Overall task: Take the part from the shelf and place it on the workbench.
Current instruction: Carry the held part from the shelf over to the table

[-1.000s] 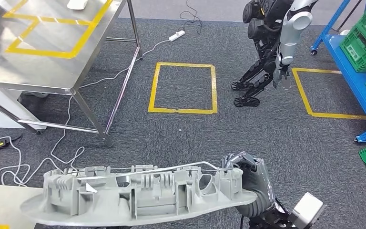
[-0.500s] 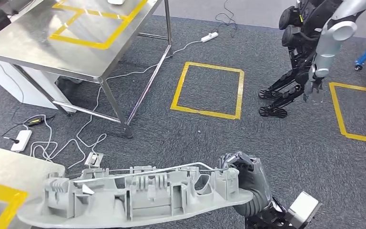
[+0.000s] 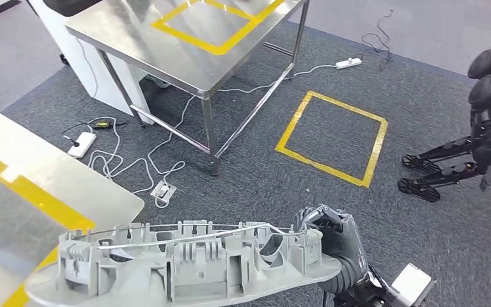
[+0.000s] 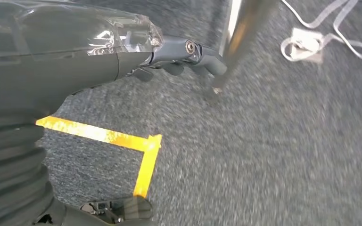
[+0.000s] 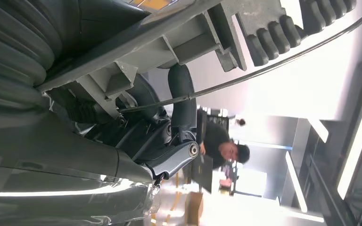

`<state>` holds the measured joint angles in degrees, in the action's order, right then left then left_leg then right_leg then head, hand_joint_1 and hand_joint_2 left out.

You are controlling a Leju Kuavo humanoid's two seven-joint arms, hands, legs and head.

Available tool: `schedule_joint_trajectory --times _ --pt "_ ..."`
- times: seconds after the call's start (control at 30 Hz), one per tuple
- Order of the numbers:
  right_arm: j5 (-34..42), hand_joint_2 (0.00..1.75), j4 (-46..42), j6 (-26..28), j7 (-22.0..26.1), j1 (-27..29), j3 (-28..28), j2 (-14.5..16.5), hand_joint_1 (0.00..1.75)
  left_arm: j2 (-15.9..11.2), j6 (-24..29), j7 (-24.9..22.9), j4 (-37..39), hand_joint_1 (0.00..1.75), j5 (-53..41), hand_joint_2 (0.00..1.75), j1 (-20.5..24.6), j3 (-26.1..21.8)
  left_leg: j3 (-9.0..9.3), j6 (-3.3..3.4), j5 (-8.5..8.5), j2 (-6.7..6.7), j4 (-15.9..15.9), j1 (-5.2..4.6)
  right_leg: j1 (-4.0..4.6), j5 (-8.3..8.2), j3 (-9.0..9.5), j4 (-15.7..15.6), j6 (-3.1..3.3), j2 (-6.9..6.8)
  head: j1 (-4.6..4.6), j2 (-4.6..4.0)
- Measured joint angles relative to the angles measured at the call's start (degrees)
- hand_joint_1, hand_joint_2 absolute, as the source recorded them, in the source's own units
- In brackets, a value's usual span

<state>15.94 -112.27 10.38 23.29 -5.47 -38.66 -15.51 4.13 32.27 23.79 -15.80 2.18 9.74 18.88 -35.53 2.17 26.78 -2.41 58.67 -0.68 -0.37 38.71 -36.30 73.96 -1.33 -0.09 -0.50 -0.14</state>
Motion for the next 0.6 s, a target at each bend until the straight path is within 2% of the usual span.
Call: schedule_joint_trajectory --times 0.03,0.07,0.13,0.17,0.2,0.23,0.27,0.33,0.4,0.43,0.47,0.5,0.53,0.57,0.6 --pt "-0.11 1.75 0.03 -0.12 -0.03 -0.07 -0.01 -0.03 1.75 -0.08 0.03 0.01 0.00 0.00 0.13 1.75 -0.03 0.04 0.32 0.04 0.08 -0.93 0.00 -0.10 0.08 -2.20 0.13 -1.79 0.31 0.25 -0.02 0.01" --pt "-0.22 1.75 0.05 -0.28 -0.07 -0.22 -0.01 -0.06 1.75 -0.15 0.05 0.03 -0.01 0.00 0.23 1.75 -0.04 0.08 0.67 0.07 0.18 -1.74 0.00 -0.16 0.21 -5.18 1.03 -5.34 0.71 0.87 -0.04 0.01" --pt "-0.40 1.75 0.08 -0.67 -0.15 -0.59 -0.04 -0.07 1.75 -0.21 0.08 0.09 -0.01 0.00 0.45 1.75 0.03 0.24 0.92 -0.08 0.31 -2.97 -0.04 -0.12 0.42 -9.47 3.14 -12.23 1.57 3.00 0.03 0.00" --pt "-0.43 1.75 0.09 -0.91 -0.23 -0.81 -0.08 -0.07 1.75 -0.21 0.10 0.13 -0.02 0.00 0.62 1.75 0.06 0.33 0.74 -0.26 0.27 -3.41 -0.06 0.01 0.54 -10.34 3.77 -14.35 1.97 3.77 -0.05 -0.01" --pt "-0.46 1.75 0.10 -1.17 -0.32 -1.07 -0.13 -0.05 1.75 -0.20 0.14 0.19 -0.02 0.00 0.79 1.75 0.06 0.41 0.43 -0.52 0.15 -3.79 -0.11 0.17 0.63 -10.30 4.01 -15.25 2.30 4.05 -0.13 -0.01" --pt "-0.56 1.75 0.10 -1.48 -0.40 -1.38 -0.19 -0.04 1.75 -0.21 0.20 0.26 -0.02 0.00 0.96 1.75 0.03 0.46 0.15 -0.85 -0.03 -4.20 -0.20 0.28 0.73 -10.37 4.11 -15.90 2.53 3.66 -0.23 0.00" --pt "-0.68 1.75 0.12 -1.81 -0.45 -1.75 -0.25 -0.02 1.75 -0.27 0.26 0.32 -0.01 0.00 1.15 1.75 -0.02 0.47 -0.04 -1.07 -0.06 -3.98 -0.22 0.31 0.64 -10.49 4.32 -16.59 2.66 3.17 -0.35 0.00" --pt "-0.90 1.75 0.25 -2.49 -0.48 -2.52 -0.35 0.20 1.75 -0.46 0.44 0.44 -0.01 0.00 1.57 1.75 0.09 0.48 -1.00 -1.59 1.19 -1.03 1.39 0.11 0.42 -11.06 4.95 -17.95 2.77 2.02 -0.15 0.00" --pt "-0.98 1.75 0.48 -3.16 -0.58 -3.32 -0.44 0.55 1.75 -0.67 0.63 0.52 -0.02 0.00 2.02 1.75 0.48 0.48 -4.10 -2.34 4.44 2.12 7.24 0.34 0.37 -11.27 5.39 -18.53 2.79 0.53 0.19 -0.01" --pt "-1.01 1.75 0.59 -3.51 -0.79 -3.72 -0.50 0.68 1.75 -0.75 0.78 0.57 -0.02 0.00 2.32 1.75 0.63 0.48 -6.08 -2.79 5.99 2.44 10.89 0.71 0.36 -11.20 5.43 -18.51 2.75 -0.33 0.34 0.00" --pt "-1.02 1.75 0.73 -3.85 -1.08 -4.08 -0.58 0.74 1.75 -0.85 0.96 0.63 -0.01 0.00 2.69 1.75 0.65 0.48 -7.59 -3.20 6.73 2.46 13.56 1.08 0.32 -11.08 5.45 -18.44 2.63 -1.17 0.38 -0.01" --pt "-1.03 1.75 0.89 -4.18 -1.38 -4.41 -0.67 0.78 1.75 -0.96 1.14 0.73 -0.01 0.00 3.09 1.75 0.59 0.48 -8.17 -3.61 6.42 2.51 14.42 1.43 0.23 -10.93 5.46 -18.34 2.43 -1.99 0.39 -0.01" --pt "-1.03 1.75 1.04 -4.45 -1.62 -4.73 -0.78 0.79 1.75 -1.07 1.27 0.82 0.00 0.00 3.46 1.75 0.53 0.48 -7.52 -4.04 5.08 2.83 13.06 1.75 0.09 -10.71 5.50 -18.16 2.15 -2.77 0.42 0.00" --pt "-1.02 1.75 1.19 -4.62 -1.76 -5.03 -0.90 0.79 1.75 -1.18 1.33 0.92 0.00 0.00 3.72 1.75 0.49 0.48 -5.77 -4.49 3.10 3.74 9.84 2.05 -0.09 -10.39 5.54 -17.83 1.77 -3.52 0.42 0.00" --pt "-1.01 1.75 1.31 -4.73 -1.83 -5.34 -1.02 0.80 1.75 -1.25 1.35 1.01 -0.01 0.00 3.84 1.75 0.50 0.48 -3.83 -4.87 1.74 5.47 6.40 2.08 -0.17 -9.97 5.54 -17.41 1.30 -4.17 0.47 0.00"
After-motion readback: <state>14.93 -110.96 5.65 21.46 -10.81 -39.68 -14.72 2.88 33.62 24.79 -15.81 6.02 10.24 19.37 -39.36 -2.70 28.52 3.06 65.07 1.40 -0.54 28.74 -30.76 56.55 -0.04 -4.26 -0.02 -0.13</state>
